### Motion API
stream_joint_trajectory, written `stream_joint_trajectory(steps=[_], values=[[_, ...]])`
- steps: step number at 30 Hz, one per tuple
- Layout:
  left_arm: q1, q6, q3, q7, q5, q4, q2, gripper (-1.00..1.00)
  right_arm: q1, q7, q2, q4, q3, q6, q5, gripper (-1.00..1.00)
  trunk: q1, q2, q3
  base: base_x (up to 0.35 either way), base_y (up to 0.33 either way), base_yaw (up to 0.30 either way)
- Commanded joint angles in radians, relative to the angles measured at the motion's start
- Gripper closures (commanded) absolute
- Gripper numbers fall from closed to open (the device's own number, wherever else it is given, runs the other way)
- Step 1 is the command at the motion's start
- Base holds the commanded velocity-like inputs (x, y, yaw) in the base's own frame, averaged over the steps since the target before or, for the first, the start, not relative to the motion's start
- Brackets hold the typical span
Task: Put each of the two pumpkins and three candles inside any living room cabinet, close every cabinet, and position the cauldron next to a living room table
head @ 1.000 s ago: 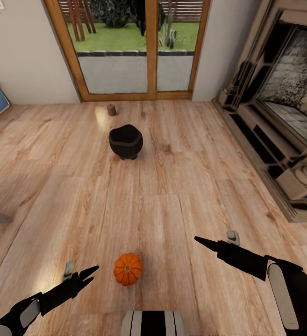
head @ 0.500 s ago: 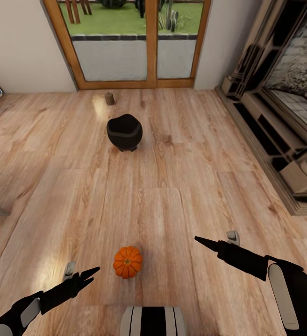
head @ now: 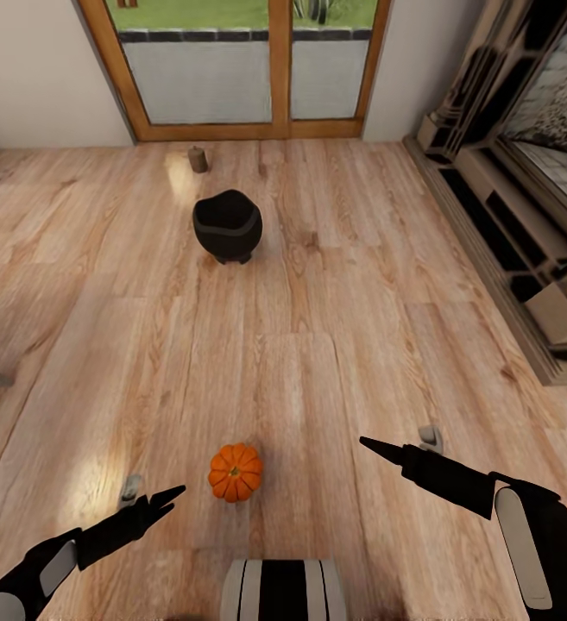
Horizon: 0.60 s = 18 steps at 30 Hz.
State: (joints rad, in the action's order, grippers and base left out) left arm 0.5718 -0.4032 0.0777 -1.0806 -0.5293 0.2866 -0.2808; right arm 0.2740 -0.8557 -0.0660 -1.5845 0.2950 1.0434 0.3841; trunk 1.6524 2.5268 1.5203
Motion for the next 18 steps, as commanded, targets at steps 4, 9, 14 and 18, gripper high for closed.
stream_joint_trajectory(steps=[4, 9, 14, 18], values=[[0.000, -0.009, 0.002, -0.002, -0.002, 0.011, 0.000, -1.00, 0.001, -0.006, 0.000, 0.000, 0.000, 0.004, -0.004, -1.00, 0.002, 0.001, 0.016, 0.000, 0.000, 0.000], [0.000, -0.008, 0.002, -0.002, -0.001, 0.014, 0.001, -1.00, 0.001, -0.006, 0.000, 0.000, 0.000, 0.004, -0.004, -1.00, 0.004, 0.002, 0.035, 0.000, 0.000, 0.000], [0.000, -0.007, 0.002, -0.002, -0.001, 0.014, 0.001, -1.00, 0.001, -0.006, 0.000, 0.000, 0.000, 0.004, -0.004, -1.00, 0.006, 0.004, 0.055, 0.000, 0.000, 0.000], [0.000, -0.006, 0.002, -0.002, -0.001, 0.014, 0.002, -1.00, 0.001, -0.006, 0.000, 0.000, 0.000, 0.004, -0.004, -1.00, 0.008, 0.004, 0.070, 0.000, 0.000, 0.000]])
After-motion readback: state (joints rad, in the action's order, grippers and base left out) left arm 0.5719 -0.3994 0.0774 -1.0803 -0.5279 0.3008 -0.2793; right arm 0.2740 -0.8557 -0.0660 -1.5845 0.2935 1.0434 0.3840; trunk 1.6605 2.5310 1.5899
